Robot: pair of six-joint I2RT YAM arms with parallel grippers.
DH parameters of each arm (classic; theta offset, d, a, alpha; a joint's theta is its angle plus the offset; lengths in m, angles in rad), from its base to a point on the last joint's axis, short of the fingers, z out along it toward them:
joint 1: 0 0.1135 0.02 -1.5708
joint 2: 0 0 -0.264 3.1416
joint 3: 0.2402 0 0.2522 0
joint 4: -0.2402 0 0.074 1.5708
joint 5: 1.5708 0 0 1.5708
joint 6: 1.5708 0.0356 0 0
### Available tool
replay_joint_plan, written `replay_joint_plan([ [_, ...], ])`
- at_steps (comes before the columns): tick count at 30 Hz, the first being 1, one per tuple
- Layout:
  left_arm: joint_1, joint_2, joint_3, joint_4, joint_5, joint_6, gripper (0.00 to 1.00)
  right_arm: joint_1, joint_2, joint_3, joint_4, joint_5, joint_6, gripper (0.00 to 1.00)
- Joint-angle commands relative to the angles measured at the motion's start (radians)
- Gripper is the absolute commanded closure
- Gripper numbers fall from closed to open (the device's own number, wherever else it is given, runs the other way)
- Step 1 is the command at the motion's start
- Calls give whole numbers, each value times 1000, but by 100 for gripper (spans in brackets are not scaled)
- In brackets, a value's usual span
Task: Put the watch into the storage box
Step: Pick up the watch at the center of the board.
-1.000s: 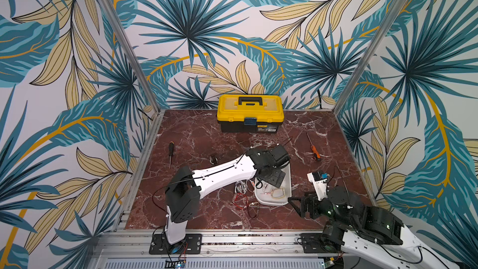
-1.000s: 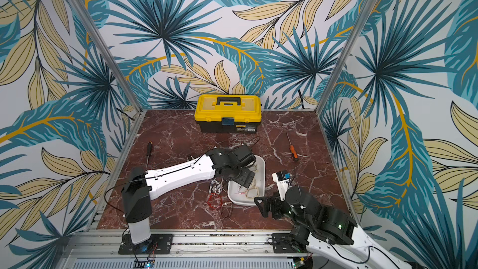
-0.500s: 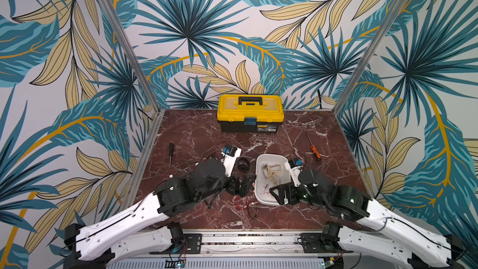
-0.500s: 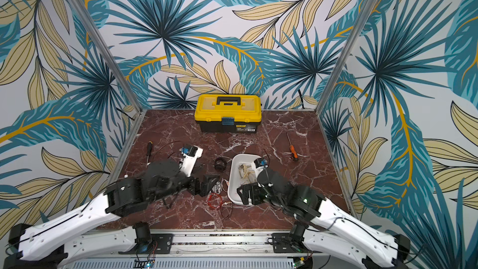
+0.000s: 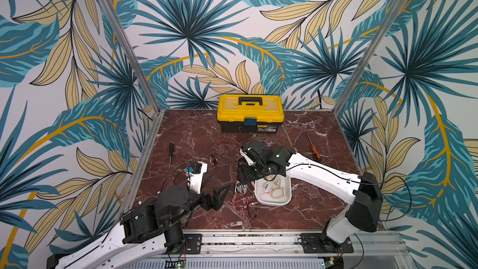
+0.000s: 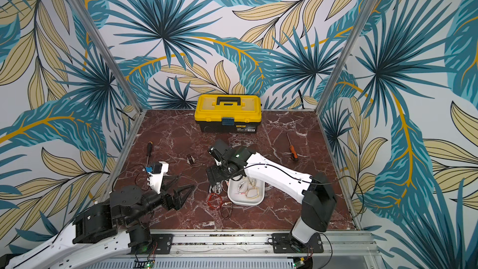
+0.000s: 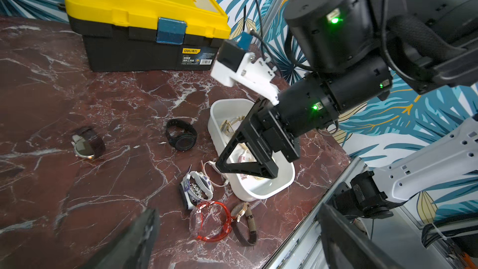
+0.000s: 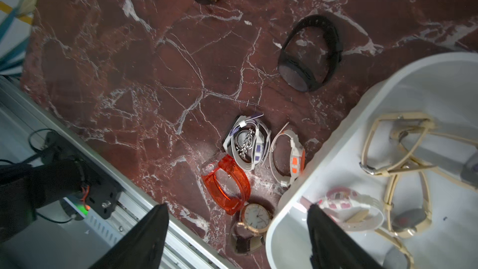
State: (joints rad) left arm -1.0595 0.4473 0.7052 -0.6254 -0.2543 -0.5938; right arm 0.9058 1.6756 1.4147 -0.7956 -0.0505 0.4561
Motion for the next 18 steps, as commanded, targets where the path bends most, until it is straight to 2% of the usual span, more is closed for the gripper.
replay_joint_plan([
  [1,-2,-19,-13,-44,-8,0,0,2,67,23,-70,-31,-40,26],
  [4,-4,-37,-24,-40,-5,13,0,0,115,23,-60,-44,-42,34],
  [12,-2,-46,-29,-42,12,60,0,2,217,41,-42,-42,-38,43],
  [18,-3,-45,-29,-76,-28,101,0,1,256,34,-25,-39,-33,49],
])
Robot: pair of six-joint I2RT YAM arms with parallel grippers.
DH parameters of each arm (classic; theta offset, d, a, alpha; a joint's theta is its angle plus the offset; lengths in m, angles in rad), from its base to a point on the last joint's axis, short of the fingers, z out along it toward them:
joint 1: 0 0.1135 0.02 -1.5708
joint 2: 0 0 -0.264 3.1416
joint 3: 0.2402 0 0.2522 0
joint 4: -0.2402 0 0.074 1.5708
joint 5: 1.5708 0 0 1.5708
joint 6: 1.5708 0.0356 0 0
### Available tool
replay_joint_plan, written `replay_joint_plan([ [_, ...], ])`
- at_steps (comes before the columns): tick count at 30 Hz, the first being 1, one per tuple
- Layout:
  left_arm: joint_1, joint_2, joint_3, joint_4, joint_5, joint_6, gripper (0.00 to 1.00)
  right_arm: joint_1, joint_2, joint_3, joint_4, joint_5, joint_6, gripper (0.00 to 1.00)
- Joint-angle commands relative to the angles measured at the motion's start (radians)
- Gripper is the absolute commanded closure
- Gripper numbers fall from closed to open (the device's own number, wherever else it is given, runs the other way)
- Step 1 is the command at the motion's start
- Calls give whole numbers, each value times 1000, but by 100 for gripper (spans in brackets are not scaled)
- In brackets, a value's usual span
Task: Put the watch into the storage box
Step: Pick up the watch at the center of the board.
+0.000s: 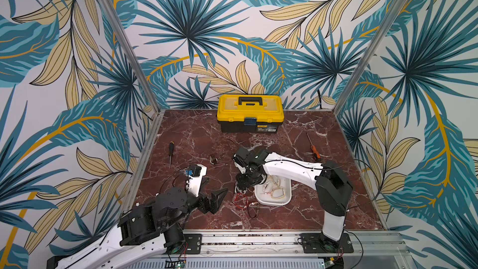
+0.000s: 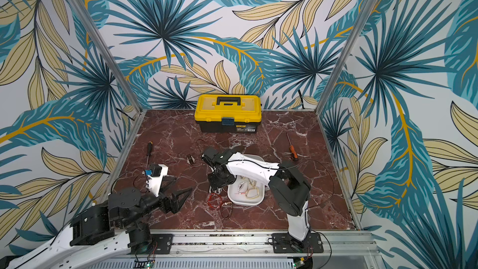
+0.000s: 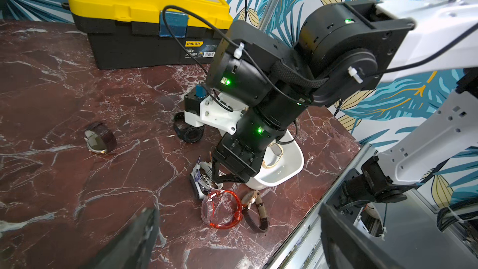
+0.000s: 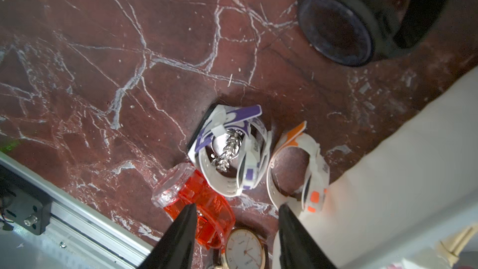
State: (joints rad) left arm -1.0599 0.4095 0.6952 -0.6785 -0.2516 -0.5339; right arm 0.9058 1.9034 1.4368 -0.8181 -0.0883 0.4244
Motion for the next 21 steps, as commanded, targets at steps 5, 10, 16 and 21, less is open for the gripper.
replay_joint_plan([
  [5,-7,31,-25,-9,-92,61,0,0,51,17,6,13,6,53],
  [10,-32,88,-15,-9,-153,84,0,2,64,20,7,23,7,58],
  [16,-54,94,-14,-5,-185,89,0,1,82,28,6,45,6,62],
  [21,-56,95,-16,-7,-181,83,0,1,101,40,7,58,8,66],
])
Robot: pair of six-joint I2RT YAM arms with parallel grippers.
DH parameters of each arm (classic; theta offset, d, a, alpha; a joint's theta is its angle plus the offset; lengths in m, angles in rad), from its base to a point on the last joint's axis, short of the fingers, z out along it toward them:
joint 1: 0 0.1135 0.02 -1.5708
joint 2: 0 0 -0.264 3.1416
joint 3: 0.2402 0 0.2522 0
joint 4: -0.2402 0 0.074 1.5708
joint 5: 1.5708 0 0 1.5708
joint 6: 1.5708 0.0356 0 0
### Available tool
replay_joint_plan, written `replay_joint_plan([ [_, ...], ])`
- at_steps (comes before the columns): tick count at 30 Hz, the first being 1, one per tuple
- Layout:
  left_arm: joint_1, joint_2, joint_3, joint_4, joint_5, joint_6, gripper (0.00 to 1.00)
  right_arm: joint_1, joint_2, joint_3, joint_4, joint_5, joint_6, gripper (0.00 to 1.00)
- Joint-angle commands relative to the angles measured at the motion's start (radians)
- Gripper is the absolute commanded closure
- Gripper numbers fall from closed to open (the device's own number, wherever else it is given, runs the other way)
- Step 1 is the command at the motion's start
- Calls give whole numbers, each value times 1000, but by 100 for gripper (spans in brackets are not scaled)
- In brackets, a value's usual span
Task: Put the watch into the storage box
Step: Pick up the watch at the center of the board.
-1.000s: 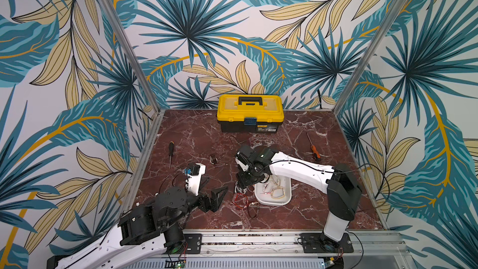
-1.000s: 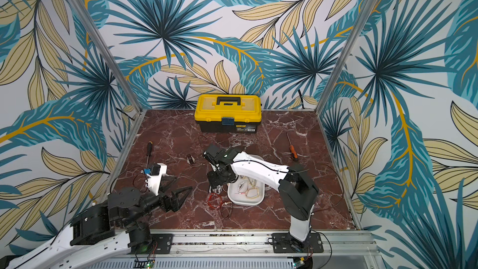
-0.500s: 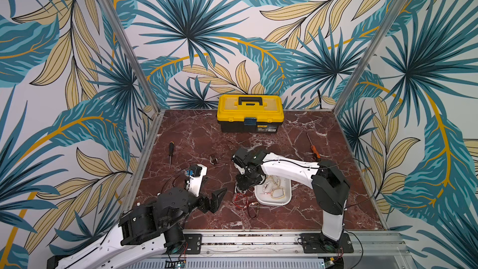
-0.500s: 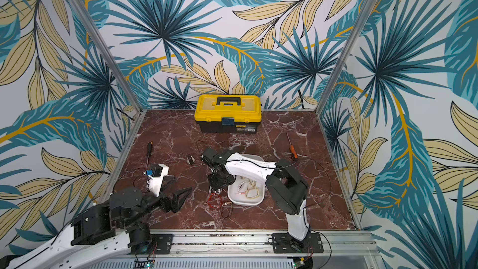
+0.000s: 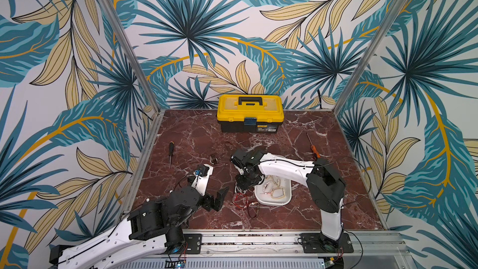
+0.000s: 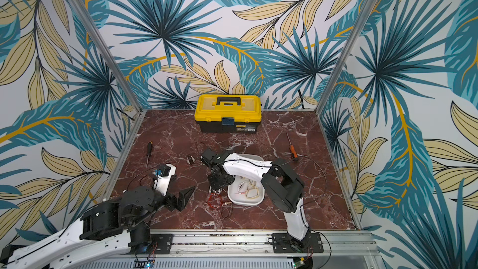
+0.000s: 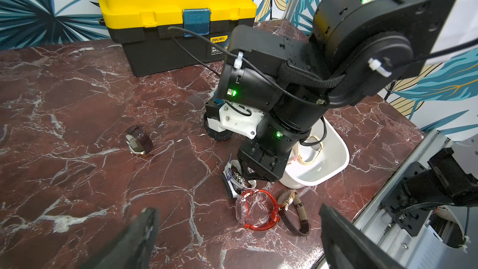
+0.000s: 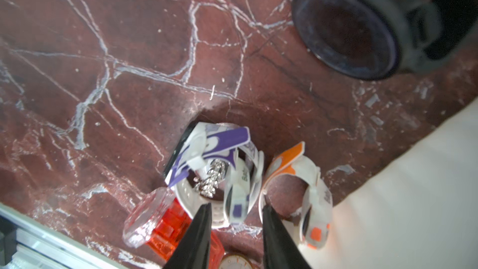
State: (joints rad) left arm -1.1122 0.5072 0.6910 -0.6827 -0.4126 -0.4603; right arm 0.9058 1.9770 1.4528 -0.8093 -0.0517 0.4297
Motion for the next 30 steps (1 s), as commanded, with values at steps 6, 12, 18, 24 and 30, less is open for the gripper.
replay_joint_plan([
  [6,-5,-6,-11,-9,-18,2,0,1,44,43,-4,33,1,70],
  [12,-5,-6,-18,-11,-9,3,0,1,59,62,-17,45,-10,83],
  [18,-6,-14,-19,-26,-9,-2,0,2,59,82,-31,46,-12,89],
  [24,-5,-24,-22,-25,-11,-5,0,2,10,101,-63,55,-16,90],
  [30,-5,-24,-21,-20,-13,-3,0,1,-101,121,-115,60,-20,90],
])
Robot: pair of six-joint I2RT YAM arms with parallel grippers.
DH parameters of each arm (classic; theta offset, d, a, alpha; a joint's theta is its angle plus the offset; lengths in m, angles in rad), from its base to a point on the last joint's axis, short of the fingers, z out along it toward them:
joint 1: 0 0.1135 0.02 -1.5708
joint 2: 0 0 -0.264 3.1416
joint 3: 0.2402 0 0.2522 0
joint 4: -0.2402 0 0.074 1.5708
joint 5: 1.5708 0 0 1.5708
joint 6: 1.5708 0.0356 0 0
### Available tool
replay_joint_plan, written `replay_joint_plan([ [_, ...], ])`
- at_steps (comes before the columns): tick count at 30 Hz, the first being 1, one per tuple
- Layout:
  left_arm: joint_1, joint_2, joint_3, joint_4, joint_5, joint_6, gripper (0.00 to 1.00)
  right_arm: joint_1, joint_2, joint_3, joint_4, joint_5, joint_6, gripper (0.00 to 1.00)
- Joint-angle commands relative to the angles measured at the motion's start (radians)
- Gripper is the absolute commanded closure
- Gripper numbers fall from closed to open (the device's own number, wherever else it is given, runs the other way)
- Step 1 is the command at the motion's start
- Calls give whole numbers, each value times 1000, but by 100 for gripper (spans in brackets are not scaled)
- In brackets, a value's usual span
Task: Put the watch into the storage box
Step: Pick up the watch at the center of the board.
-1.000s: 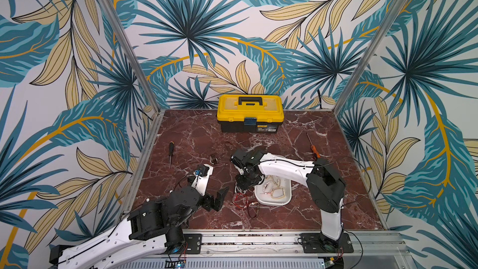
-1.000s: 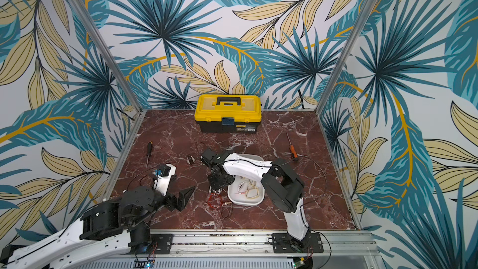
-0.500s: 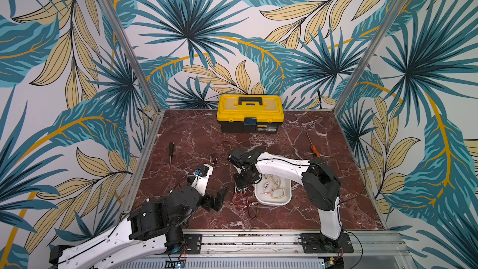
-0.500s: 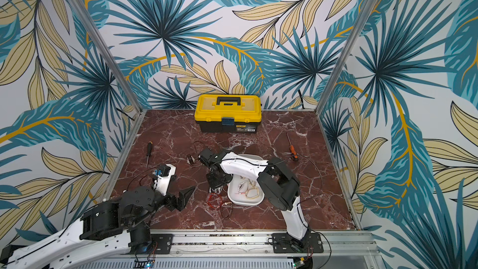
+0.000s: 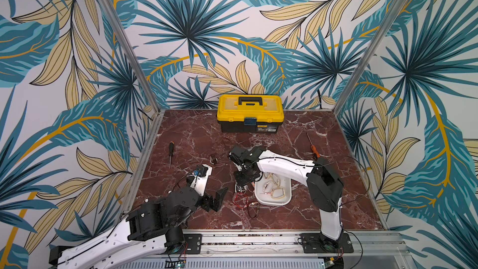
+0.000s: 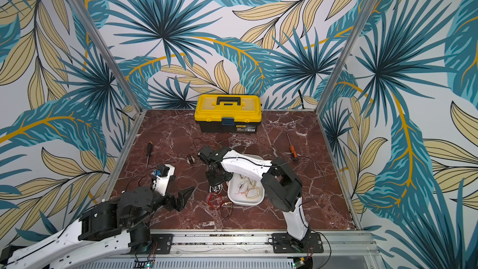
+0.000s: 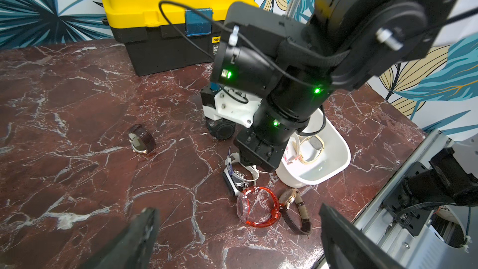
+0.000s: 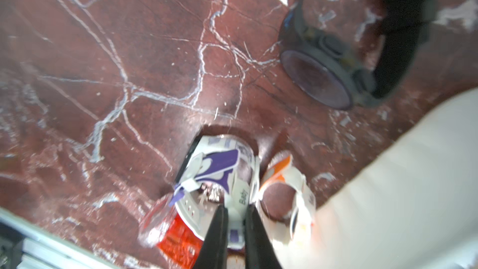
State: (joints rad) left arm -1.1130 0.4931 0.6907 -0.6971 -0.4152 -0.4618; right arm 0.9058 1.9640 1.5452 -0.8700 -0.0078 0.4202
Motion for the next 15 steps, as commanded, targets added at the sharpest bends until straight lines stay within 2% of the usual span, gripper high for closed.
replay_joint_plan([
  [1,-4,-9,-20,-4,-12,-1,0,2,-106,32,-61,15,-11,90],
  [6,-4,-8,-22,16,-6,3,0,-1,-221,31,-103,35,-10,90],
  [10,-4,10,-23,37,11,8,0,-11,-290,32,-213,143,-32,90],
  [15,-4,61,-20,61,32,12,0,-85,-377,-70,-266,199,-30,90],
])
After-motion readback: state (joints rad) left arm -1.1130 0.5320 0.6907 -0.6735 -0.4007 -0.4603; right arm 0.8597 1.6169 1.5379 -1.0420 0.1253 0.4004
